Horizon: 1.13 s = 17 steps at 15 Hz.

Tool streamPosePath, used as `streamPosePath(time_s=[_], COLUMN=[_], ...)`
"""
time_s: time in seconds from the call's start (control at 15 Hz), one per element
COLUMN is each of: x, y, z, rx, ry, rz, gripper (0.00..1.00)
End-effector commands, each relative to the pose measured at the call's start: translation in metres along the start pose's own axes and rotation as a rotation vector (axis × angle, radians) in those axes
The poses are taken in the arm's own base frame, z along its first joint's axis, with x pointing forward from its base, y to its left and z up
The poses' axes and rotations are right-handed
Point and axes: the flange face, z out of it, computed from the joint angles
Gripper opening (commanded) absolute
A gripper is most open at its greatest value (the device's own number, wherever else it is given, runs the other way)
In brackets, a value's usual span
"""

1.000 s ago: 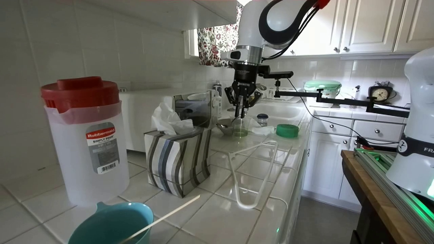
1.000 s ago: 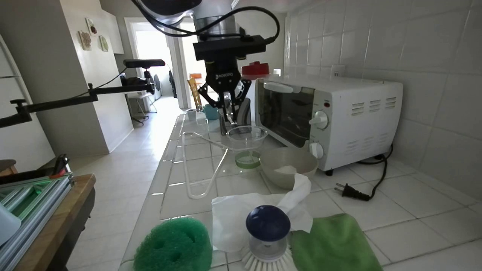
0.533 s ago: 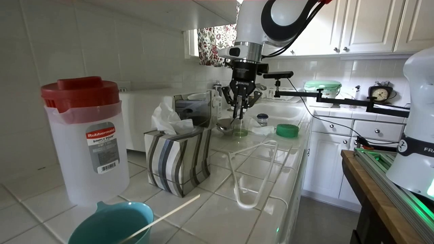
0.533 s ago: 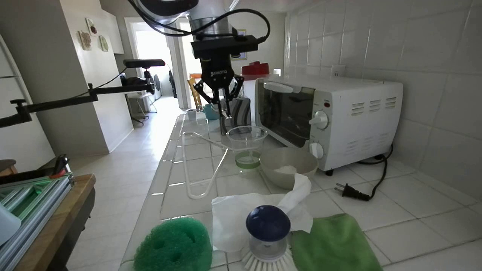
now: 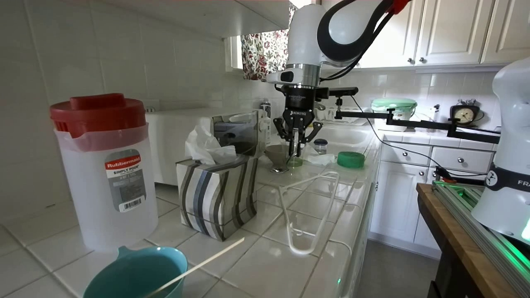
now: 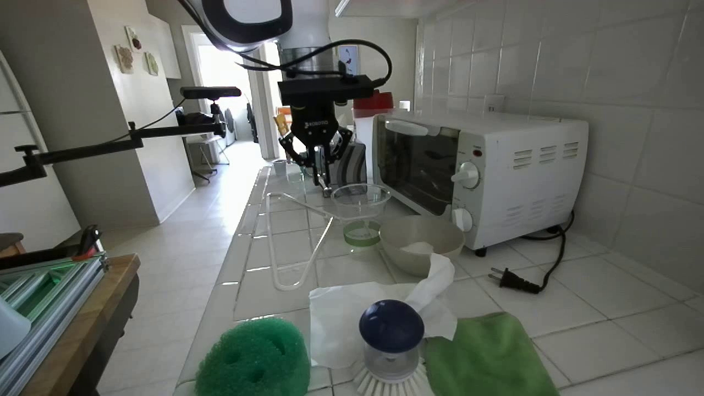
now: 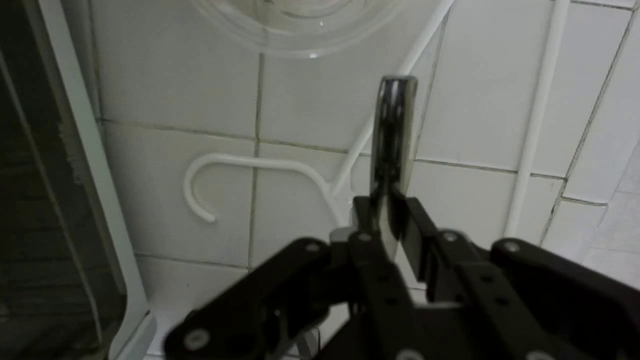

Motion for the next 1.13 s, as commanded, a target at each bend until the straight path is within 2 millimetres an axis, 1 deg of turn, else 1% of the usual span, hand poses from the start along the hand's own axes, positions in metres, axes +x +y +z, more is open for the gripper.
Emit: streamPosePath(time_s=[0.0,0.27,0.33,1.07], x=[-0.0007,-0.0027,-0.0004,-0.0009], y=[0.0009,0.0001,0.0005,0.0007], z=[0.0000,-0.0033,0.0003,-0.0001], rx=[-0.002,-0.011,0.000,-0.001], ry=[0.006,0.005,0.000,0.000], rz=[0.012,0.005,0.002,0.003], gripper=[0.05,0.05,0.18,0.18])
